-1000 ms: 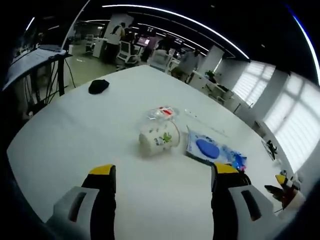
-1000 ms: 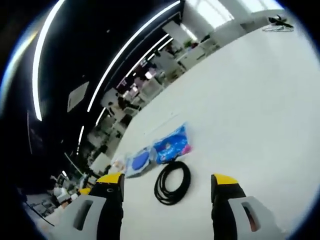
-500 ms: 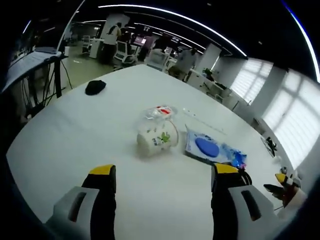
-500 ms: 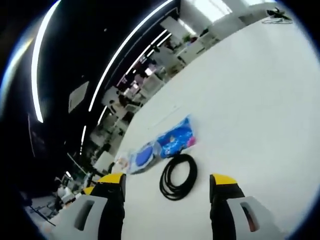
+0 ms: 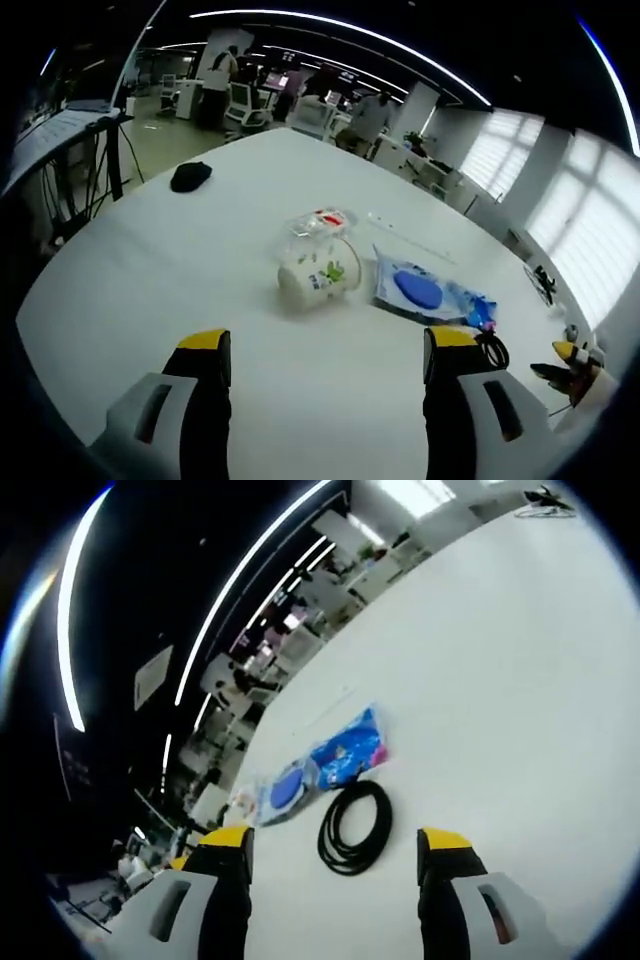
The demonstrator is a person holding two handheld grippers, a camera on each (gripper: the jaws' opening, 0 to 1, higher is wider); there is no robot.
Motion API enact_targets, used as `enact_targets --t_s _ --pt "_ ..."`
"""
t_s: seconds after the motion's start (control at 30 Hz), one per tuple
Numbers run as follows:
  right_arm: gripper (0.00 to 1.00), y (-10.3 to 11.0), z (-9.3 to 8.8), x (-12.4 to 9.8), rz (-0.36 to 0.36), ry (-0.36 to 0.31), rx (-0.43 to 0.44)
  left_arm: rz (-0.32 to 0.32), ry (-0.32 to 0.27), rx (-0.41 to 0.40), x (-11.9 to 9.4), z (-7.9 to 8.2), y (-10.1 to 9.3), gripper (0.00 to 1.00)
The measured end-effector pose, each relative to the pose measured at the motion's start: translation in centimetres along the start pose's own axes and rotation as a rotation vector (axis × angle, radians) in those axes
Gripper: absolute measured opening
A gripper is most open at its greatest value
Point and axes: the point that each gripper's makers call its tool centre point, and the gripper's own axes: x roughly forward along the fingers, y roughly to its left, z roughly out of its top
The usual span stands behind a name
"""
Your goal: Arrange the tabletop items into an orderly group along one side of the table until the central work area is clear of visible clutter.
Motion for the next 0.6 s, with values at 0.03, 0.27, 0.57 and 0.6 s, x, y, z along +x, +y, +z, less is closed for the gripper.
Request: enact_targets --t_s 0.03,0.27,0.57,0.6 --pt "0.67 0.0 0.0 0.0 0.000 0.000 0.000 0.000 -0.001 0.000 0.0 0.1 0.0 0.80" --pt "0.66 -0.1 -0.2 0.0 -0.007 0.008 0.002 -0.013 0.025 0.049 0.8 0.2 -0.1 0.80" --pt "0.66 0.1 -0.6 0.1 -0.007 0.026 -0.001 -0.051 0.039 0.119 2.2 1.0 -1.6 0.81" --pt "0.66 0.1 -0.6 0.1 -0.008 0.026 -0.001 -0.057 0.044 0.128 2.5 1.1 -1.7 0.81"
